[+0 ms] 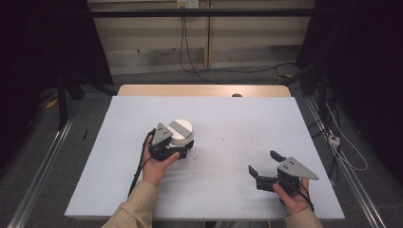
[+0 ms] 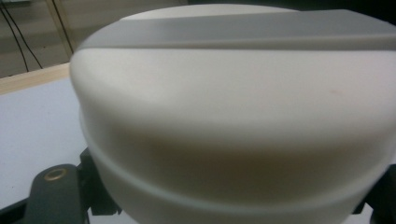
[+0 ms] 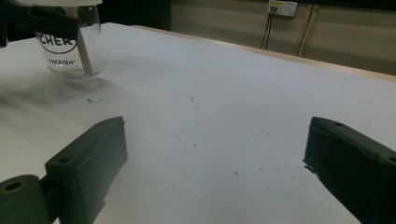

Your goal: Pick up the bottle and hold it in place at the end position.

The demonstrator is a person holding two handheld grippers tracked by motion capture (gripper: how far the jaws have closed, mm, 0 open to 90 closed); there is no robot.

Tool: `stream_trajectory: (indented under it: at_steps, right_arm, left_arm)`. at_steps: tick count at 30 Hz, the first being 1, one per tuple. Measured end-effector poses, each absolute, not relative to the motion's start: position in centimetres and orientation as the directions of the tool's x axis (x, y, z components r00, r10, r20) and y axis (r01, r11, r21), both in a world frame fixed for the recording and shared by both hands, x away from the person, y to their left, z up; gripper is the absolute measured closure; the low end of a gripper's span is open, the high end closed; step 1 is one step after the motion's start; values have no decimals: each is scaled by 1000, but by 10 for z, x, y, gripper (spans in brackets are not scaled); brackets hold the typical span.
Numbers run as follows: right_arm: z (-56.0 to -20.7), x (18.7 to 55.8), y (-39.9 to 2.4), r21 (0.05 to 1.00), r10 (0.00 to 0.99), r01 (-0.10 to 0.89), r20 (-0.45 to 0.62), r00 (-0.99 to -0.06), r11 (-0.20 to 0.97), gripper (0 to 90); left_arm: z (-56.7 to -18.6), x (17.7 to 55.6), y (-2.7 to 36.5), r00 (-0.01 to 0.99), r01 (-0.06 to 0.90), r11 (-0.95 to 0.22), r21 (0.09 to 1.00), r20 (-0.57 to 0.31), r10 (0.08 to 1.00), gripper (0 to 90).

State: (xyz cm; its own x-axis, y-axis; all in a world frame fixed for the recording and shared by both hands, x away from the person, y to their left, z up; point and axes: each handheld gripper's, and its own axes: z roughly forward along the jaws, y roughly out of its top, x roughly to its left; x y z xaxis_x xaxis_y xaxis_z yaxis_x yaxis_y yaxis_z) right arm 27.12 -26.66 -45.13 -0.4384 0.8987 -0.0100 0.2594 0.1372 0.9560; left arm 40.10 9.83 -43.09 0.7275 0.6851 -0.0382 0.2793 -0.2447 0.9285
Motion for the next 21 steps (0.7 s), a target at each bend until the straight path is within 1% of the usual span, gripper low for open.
stream_trajectory:
  at_steps: [13,21]
  right_arm:
    - [-452,271,-269,957,901,260,-6,-434,132,53]
    - [-452,271,-270,956,901,263,-3,-433,130,53]
  left_arm:
    - [-430,411,79,756,266,-270,926,-27,655,184]
    - [-429,418,70,762,261,-265,928,-30,647,185]
